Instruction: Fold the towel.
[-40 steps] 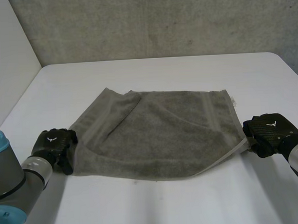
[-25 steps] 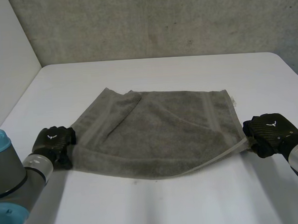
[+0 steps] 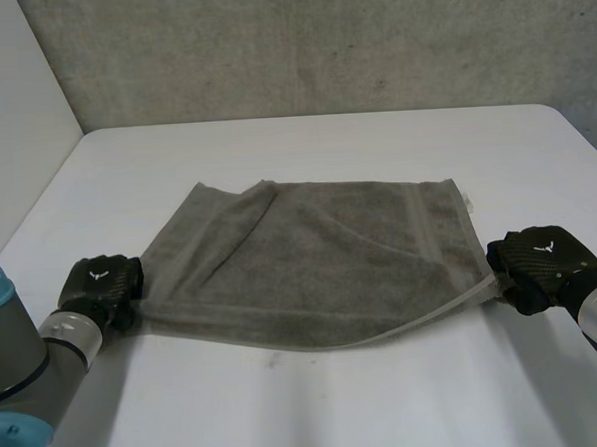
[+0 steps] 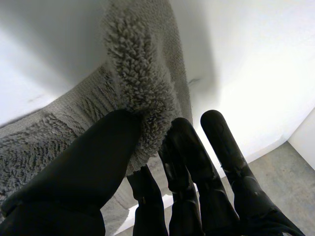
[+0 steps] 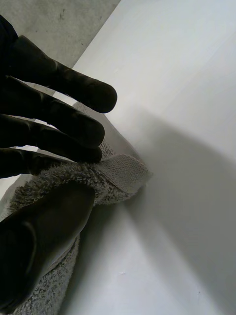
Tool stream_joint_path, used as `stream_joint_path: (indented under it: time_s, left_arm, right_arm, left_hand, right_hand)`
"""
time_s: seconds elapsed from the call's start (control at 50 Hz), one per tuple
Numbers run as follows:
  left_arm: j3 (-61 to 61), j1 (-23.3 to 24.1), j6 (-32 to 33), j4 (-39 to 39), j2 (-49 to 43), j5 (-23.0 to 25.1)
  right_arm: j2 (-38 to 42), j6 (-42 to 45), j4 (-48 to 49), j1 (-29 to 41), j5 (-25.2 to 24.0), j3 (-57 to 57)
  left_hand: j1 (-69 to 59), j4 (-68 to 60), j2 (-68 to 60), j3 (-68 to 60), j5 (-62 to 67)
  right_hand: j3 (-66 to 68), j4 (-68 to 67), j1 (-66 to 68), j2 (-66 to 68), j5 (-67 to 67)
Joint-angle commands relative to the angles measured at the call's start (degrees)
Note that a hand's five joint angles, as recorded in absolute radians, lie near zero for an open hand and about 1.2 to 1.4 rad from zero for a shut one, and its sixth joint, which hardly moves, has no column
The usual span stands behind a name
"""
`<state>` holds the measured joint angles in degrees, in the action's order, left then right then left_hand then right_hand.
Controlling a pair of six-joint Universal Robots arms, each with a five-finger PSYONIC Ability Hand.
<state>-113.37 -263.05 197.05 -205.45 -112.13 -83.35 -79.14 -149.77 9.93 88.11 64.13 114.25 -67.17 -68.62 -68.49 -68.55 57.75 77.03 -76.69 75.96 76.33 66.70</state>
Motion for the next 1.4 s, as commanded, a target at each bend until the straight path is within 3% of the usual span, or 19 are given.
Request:
stream_joint_path:
  time_s: [0.02,0.2,0.44,0.6,0.74,0.88,1.06,1.14,1.24,1.28,1.4]
  left_arm:
    - [-2.9,-0.1,0.1,1.7,4.9,0.0]
    - [-7.5,-1.2,2.0,13.4,18.9,-0.1]
    - [-12.5,-2.4,6.5,28.6,37.1,-0.2]
    - [-13.1,-2.4,11.9,32.6,38.8,-0.2]
    - [-12.2,-0.9,13.1,34.4,38.7,0.1]
    - [-9.8,1.3,12.7,32.8,34.3,0.1]
    - [-3.2,2.9,12.6,31.3,21.6,0.0]
    - [3.3,3.0,12.4,30.7,13.4,0.0]
    - [11.6,3.9,11.4,30.7,5.0,-0.1]
    - [15.1,4.1,10.9,30.7,2.1,-0.2]
    - [28.2,4.7,10.1,30.7,-8.1,-0.4]
  right_arm:
    - [-0.6,0.0,-0.4,-0.2,-0.1,-0.3]
    - [-7.6,2.0,-2.5,-0.7,0.1,-0.6]
    - [-15.9,14.3,-19.8,-3.7,0.2,-1.1]
    - [-18.6,21.3,-28.1,-6.0,1.1,-1.8]
    - [-25.2,22.7,-33.2,-16.5,-1.5,-6.3]
    - [-25.6,23.4,-35.4,-21.3,-9.2,-6.7]
    - [-19.5,26.5,-35.8,-20.7,-9.4,-6.8]
    - [-12.6,25.2,-35.7,-17.1,-9.4,-11.3]
    - [-2.5,20.7,-35.5,-11.3,-6.7,-19.1]
    - [3.0,18.0,-34.7,-7.0,-3.2,-24.2]
    - [10.3,14.1,-30.8,-3.7,1.7,-31.5]
  left_hand:
    - [-12.8,-11.4,-11.5,-11.4,12.2]
    - [-12.8,-11.4,-11.5,-11.4,12.2]
    - [-12.8,-11.4,-11.5,-11.4,12.2]
    - [-12.8,-11.4,-11.5,-11.4,12.2]
    - [-12.8,-11.4,-11.5,-11.4,12.2]
    - [-12.8,-11.4,-11.5,-11.4,12.2]
    - [-12.8,-11.4,-11.5,-11.4,12.2]
    - [-12.8,-11.4,-11.5,-11.4,12.2]
    - [-12.8,-11.4,-11.5,-11.4,12.2]
    - [-12.8,-11.4,-11.5,-11.4,12.2]
    - [-12.8,-11.4,-11.5,-11.4,12.2]
  right_hand:
    - [3.0,-3.3,4.0,3.7,3.3]
    - [3.0,-3.3,4.0,3.7,3.3]
    - [3.0,-3.3,4.0,3.7,3.3]
    - [3.0,-3.3,4.0,3.7,3.3]
    - [3.0,-3.3,4.0,3.7,3.3]
    - [3.0,-3.3,4.0,3.7,3.3]
    - [3.0,-3.3,4.0,3.7,3.3]
    - [3.0,-3.3,4.0,3.7,3.3]
    - [3.0,-3.3,4.0,3.7,3.3]
    - [3.0,-3.3,4.0,3.7,3.3]
    - [3.0,-3.3,4.0,3.7,3.3]
